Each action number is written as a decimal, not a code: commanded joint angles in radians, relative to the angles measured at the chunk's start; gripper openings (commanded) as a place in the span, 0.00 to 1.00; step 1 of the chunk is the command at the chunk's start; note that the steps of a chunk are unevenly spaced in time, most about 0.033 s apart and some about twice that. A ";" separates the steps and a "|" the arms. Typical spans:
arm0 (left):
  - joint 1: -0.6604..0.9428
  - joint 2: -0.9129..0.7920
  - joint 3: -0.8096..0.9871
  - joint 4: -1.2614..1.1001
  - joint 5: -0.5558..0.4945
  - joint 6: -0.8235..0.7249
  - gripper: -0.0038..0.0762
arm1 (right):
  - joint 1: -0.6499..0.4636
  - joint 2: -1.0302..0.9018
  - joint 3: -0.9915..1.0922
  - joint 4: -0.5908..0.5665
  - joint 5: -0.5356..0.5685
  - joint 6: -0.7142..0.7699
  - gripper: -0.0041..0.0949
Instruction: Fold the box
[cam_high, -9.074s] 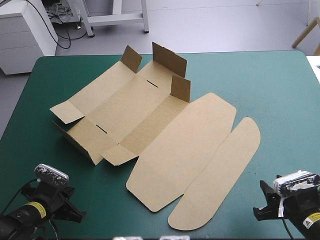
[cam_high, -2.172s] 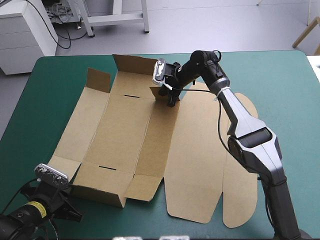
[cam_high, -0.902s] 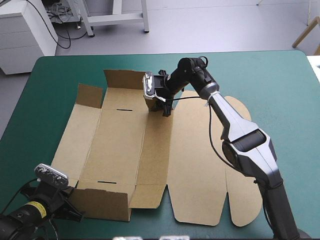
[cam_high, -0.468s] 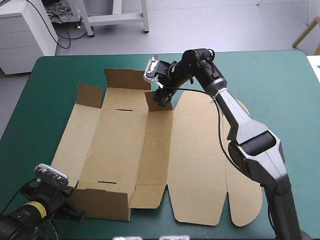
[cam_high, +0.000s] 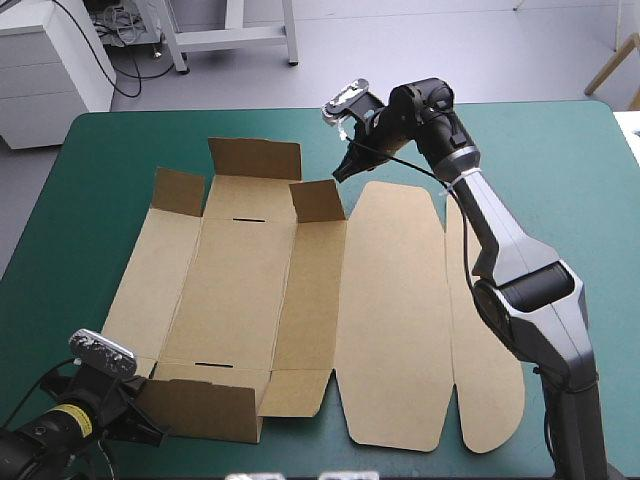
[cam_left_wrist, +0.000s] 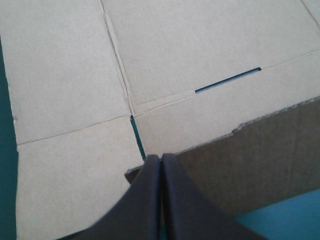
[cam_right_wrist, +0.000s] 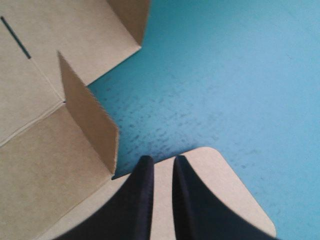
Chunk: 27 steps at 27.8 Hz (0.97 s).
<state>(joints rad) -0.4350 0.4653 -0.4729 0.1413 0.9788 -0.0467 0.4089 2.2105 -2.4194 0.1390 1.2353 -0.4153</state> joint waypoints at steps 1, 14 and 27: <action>-0.003 0.008 -0.059 0.002 -0.005 -0.008 0.04 | -0.038 -0.087 -0.017 0.002 -0.031 0.067 0.02; -0.003 0.008 -0.325 0.002 0.084 -0.052 0.04 | -0.134 -0.216 0.021 0.004 -0.031 0.129 0.02; -0.003 0.298 -0.497 0.057 0.096 -0.075 0.04 | -0.232 -0.604 0.489 0.000 -0.031 0.114 0.02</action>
<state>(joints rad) -0.4350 0.6754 -0.9011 0.1711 1.1317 -0.1219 0.1990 1.7238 -1.9867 0.1370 1.2428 -0.2867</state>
